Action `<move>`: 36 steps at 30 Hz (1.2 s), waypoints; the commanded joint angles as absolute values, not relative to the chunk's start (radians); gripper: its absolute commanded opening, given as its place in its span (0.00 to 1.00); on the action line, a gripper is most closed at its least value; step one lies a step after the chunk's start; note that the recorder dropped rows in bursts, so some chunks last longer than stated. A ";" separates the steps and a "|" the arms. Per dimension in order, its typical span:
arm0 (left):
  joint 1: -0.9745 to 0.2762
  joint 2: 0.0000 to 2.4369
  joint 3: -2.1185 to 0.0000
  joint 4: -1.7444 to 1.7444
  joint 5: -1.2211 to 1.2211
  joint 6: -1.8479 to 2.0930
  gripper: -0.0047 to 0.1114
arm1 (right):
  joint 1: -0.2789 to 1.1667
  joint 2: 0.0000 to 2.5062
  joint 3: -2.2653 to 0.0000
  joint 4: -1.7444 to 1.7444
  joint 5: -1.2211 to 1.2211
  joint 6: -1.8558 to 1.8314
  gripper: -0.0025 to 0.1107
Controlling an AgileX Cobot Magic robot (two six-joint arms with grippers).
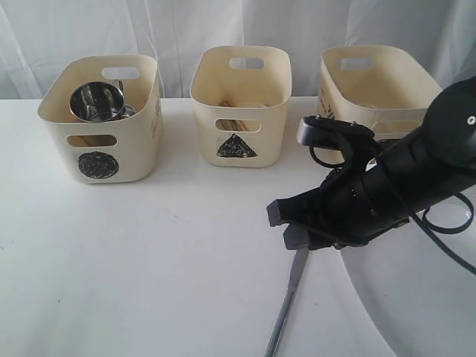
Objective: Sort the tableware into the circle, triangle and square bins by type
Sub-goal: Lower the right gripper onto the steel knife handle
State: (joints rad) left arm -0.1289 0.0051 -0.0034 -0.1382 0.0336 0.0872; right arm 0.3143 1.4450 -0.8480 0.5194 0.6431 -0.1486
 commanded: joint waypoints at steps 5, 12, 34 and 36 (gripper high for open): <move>-0.128 0.000 0.000 -0.141 0.028 0.086 0.41 | 0.318 1.480 -0.838 0.542 0.574 -0.037 0.29; -0.128 0.000 0.000 -0.141 0.028 0.086 0.41 | 0.318 1.599 -0.837 0.538 0.555 -0.022 0.29; -0.128 0.000 0.000 -0.141 0.028 0.086 0.41 | 0.318 1.584 -0.949 0.452 0.766 -0.882 0.64; -0.128 0.000 0.000 -0.141 0.028 0.086 0.41 | 0.318 1.584 -0.957 0.452 0.761 -0.926 0.64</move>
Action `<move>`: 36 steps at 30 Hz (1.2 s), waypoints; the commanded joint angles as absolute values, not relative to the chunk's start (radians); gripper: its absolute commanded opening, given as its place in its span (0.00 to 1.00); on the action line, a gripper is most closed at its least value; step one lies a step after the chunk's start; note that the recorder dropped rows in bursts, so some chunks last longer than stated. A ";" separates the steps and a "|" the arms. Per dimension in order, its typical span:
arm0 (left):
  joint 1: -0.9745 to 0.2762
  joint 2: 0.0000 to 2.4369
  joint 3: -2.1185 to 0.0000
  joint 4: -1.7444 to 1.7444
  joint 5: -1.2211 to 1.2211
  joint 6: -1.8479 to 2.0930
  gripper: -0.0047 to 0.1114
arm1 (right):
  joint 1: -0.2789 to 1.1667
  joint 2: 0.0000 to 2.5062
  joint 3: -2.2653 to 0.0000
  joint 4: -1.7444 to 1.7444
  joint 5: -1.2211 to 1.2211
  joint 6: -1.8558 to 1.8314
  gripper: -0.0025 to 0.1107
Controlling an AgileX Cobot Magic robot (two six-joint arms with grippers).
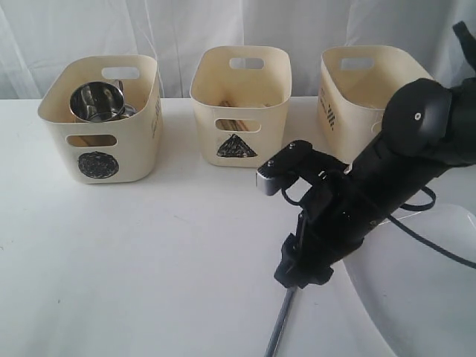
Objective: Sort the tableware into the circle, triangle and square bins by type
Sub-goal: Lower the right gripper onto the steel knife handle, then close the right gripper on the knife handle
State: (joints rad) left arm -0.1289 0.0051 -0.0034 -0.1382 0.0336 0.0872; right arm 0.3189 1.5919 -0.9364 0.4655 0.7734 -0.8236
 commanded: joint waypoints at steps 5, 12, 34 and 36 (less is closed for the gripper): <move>-0.128 0.000 0.000 -0.141 0.028 0.086 0.41 | 0.326 1.584 -0.964 0.361 0.812 -1.120 0.64; -0.128 0.000 0.000 -0.141 0.028 0.086 0.41 | 0.409 1.584 -0.964 0.228 0.803 -1.177 0.64; -0.128 0.000 0.000 -0.141 0.028 0.086 0.41 | 0.522 1.602 -0.973 0.021 0.805 0.678 0.64; -0.128 0.000 0.000 -0.141 0.028 0.086 0.41 | 0.538 1.611 -0.973 0.000 0.795 0.724 0.64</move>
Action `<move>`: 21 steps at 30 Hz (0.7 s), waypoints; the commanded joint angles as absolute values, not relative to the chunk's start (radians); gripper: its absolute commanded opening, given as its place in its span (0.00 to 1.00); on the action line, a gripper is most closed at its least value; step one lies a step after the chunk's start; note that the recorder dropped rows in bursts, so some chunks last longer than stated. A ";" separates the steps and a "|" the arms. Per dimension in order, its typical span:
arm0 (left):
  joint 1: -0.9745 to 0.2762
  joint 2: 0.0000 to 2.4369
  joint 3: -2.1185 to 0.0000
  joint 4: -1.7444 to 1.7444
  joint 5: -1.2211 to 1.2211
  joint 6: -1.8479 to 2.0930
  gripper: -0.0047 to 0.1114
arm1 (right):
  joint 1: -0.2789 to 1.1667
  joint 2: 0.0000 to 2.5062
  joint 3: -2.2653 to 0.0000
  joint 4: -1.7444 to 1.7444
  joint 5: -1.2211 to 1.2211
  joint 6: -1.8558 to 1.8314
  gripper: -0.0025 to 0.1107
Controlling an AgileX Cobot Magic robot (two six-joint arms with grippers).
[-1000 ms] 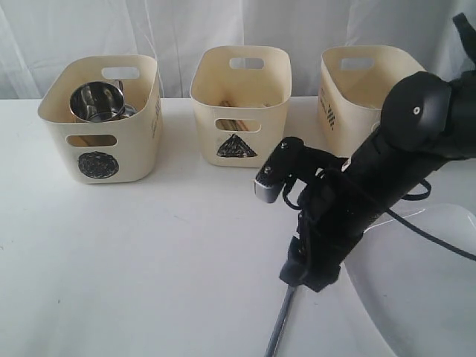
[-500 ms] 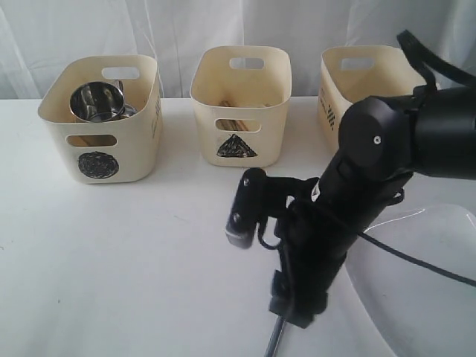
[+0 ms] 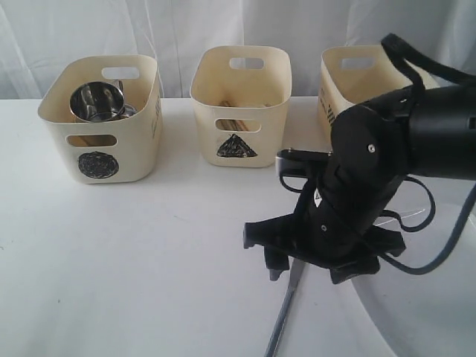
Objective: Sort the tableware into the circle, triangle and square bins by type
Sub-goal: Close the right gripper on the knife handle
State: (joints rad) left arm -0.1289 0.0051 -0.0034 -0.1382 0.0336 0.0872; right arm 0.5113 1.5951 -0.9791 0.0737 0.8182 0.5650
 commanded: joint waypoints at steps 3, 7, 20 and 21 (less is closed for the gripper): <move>-0.128 0.000 0.000 -0.141 0.028 0.086 0.41 | 0.572 1.639 -0.973 0.000 0.795 0.760 0.64; -0.128 0.000 0.000 -0.141 0.028 0.086 0.41 | 0.612 1.692 -0.973 0.000 0.779 0.825 0.64; -0.128 0.000 0.000 -0.141 0.028 0.086 0.41 | 0.628 1.750 -0.973 -0.129 0.749 1.056 0.64; -0.128 0.000 0.000 -0.141 0.028 0.086 0.41 | 0.628 1.750 -0.973 -0.129 0.744 1.056 0.64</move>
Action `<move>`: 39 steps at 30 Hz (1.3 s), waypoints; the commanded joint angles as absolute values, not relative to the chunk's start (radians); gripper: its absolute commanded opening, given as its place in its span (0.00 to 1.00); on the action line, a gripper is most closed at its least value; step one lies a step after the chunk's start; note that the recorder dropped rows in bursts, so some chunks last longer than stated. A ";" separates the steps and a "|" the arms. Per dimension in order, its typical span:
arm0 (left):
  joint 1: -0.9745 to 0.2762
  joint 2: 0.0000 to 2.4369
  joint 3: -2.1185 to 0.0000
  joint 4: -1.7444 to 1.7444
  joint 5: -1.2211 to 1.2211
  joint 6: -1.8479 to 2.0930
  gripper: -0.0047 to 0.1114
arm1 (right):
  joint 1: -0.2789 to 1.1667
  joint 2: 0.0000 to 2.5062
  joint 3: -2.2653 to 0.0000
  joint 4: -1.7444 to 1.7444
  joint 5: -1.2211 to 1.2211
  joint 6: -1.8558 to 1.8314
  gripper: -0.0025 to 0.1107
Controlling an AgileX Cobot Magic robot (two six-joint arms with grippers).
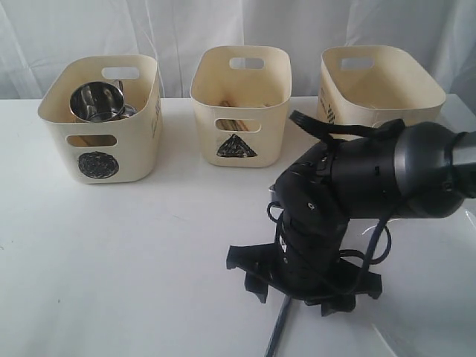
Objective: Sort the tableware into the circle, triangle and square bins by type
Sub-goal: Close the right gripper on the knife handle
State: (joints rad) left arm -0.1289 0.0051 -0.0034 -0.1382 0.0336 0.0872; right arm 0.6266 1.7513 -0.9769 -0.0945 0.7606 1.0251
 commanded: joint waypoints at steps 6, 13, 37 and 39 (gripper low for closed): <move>-0.128 0.000 0.000 -0.141 0.028 0.086 0.41 | 0.628 1.750 -0.973 -0.129 0.690 1.056 0.64; -0.128 0.000 0.000 -0.141 0.028 0.086 0.41 | 0.628 1.772 -0.957 -0.127 0.672 1.056 0.64; -0.128 0.000 0.000 -0.141 0.028 0.086 0.41 | 0.640 1.792 -0.917 -0.079 0.579 1.056 0.64; -0.128 0.000 0.000 -0.141 0.028 0.086 0.41 | 0.640 1.802 -0.917 -0.066 0.580 1.052 0.64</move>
State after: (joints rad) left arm -0.1289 0.0051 -0.0034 -0.1382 0.0336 0.0872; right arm 0.6325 1.7877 -0.9221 -0.0794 0.5735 1.0542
